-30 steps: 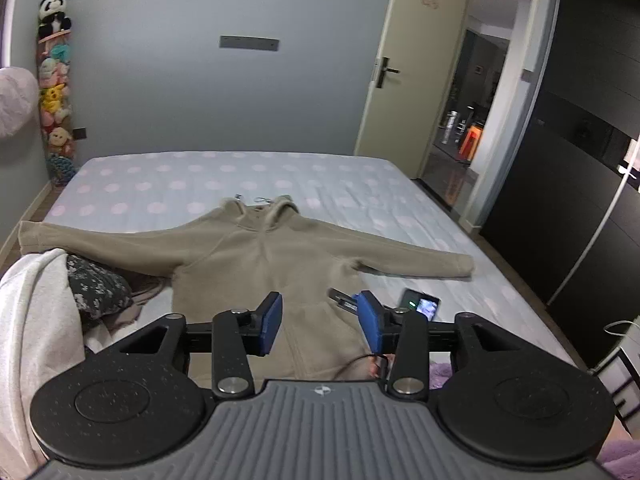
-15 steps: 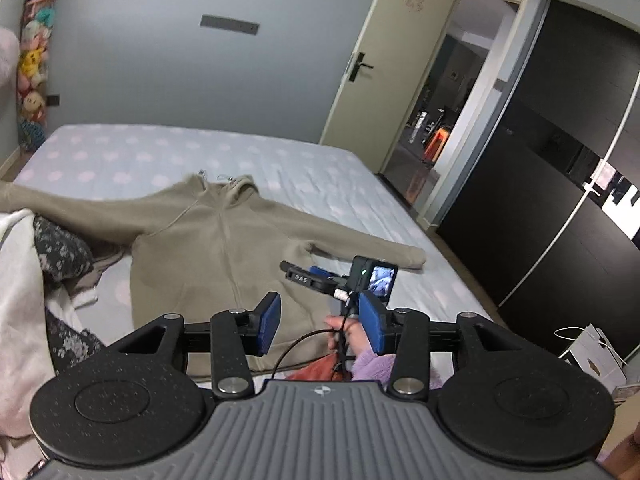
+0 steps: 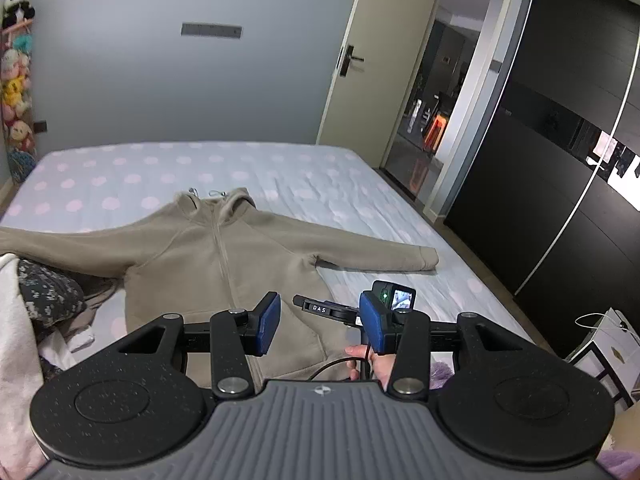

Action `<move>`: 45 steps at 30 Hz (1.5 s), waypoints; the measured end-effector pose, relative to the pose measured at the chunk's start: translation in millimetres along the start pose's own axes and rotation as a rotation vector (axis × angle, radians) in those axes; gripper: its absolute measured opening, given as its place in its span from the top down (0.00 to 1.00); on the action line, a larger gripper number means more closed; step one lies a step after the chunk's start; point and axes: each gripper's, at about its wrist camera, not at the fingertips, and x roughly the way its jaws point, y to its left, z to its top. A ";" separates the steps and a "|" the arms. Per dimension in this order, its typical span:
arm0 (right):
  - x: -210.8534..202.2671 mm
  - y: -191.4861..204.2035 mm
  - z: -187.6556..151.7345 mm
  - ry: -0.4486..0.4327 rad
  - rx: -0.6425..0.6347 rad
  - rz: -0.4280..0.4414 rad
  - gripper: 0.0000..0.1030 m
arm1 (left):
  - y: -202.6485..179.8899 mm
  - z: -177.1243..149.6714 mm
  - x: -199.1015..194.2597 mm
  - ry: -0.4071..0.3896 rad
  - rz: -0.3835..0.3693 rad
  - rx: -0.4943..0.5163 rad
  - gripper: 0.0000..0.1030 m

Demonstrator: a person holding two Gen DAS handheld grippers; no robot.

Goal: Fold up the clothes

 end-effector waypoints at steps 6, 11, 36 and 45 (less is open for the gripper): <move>34.4 -12.5 14.4 0.032 -0.014 -0.037 0.28 | 33.4 30.0 56.8 0.047 -0.032 -0.057 0.60; 65.8 -17.2 47.8 0.047 -0.070 -0.045 0.28 | 98.1 56.5 133.0 0.102 0.033 -0.118 0.60; 426.6 1.3 321.5 0.162 -0.112 0.001 0.28 | 431.9 187.1 610.4 0.269 0.175 -0.341 0.59; 509.4 -16.9 325.1 0.262 -0.112 -0.127 0.30 | 454.6 173.1 684.9 0.285 0.243 -0.384 0.70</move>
